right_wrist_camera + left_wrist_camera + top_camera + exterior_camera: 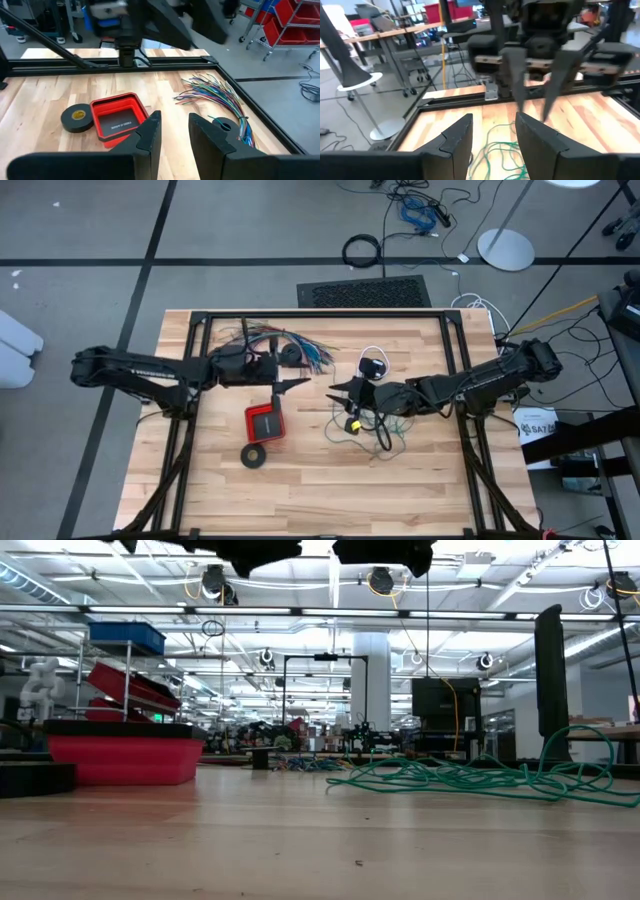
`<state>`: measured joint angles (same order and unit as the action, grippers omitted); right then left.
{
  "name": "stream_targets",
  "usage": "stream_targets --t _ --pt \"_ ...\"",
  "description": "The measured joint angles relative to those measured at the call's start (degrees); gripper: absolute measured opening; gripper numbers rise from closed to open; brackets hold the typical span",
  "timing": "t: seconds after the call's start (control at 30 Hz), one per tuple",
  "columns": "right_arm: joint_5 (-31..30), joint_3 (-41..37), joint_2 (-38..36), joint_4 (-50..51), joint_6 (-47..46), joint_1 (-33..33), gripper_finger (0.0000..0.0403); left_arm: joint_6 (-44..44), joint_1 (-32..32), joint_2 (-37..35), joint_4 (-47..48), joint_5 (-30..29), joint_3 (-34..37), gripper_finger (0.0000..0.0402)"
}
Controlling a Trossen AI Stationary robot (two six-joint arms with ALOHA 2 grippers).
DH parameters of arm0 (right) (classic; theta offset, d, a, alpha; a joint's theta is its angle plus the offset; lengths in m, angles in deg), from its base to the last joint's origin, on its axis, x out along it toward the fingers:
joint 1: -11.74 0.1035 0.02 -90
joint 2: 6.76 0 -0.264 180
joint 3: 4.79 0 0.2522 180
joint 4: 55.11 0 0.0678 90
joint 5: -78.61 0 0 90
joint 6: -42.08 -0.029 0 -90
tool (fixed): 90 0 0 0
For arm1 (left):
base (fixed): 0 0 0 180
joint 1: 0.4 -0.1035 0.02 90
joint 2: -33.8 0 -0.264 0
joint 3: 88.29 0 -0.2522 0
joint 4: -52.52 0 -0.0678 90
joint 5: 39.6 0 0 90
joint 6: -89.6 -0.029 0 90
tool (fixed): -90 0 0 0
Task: Coil cords
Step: Coil the green wire onto the spool
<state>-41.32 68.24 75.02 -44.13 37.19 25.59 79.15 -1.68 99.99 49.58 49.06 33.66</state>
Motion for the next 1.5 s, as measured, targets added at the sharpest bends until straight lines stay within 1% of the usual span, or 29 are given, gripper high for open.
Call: stream_targets --t 0.13,0.4,0.6,0.77,0.93,1.07,1.27,1.4,1.5 --pt "-0.01 0.0 0.0 0.03 0.03 -0.56 0.0086 -0.42 1.21 -0.02 4.72 -0.02 -3.02 0.0157" --pt "-0.38 -0.02 -0.02 2.51 -0.23 -2.16 0.0086 -0.37 3.13 -0.02 9.47 -1.07 -5.45 0.0157" --pt "-0.52 -0.02 -0.37 8.92 -3.48 -5.18 0.0086 -0.42 4.46 -0.02 16.33 -5.44 -8.37 0.0157" --pt "-0.55 -0.04 -0.68 13.71 -4.94 -7.61 0.0086 -0.42 5.66 0.0 22.36 -6.01 -12.8 0.0157" --pt "-0.49 -0.04 -0.7 19.05 -6.34 -9.34 0.0086 -2.13 7.13 0.0 27.95 -10.12 -17.27 0.0157" --pt "-0.53 -0.04 -0.7 25.24 -9.07 -10.35 0.0086 -3.96 8.25 0.0 29.65 -13.57 -20.02 0.0157" --pt "0.7 -0.04 -0.7 32.91 -13.39 -10.03 0.0086 -7.84 9.31 0.0 29.32 -16.69 -23.6 0.0157" --pt "3.19 -0.04 -0.7 33.73 -14.21 -8.01 0.0086 -10.27 9.29 0.0 29.01 -19.62 -25.35 0.0157" --pt "3.33 -0.04 -0.7 32.71 -14.21 -5.8 0.0086 -12.49 9.25 0.0 28.17 -21.57 -26.19 0.0157"
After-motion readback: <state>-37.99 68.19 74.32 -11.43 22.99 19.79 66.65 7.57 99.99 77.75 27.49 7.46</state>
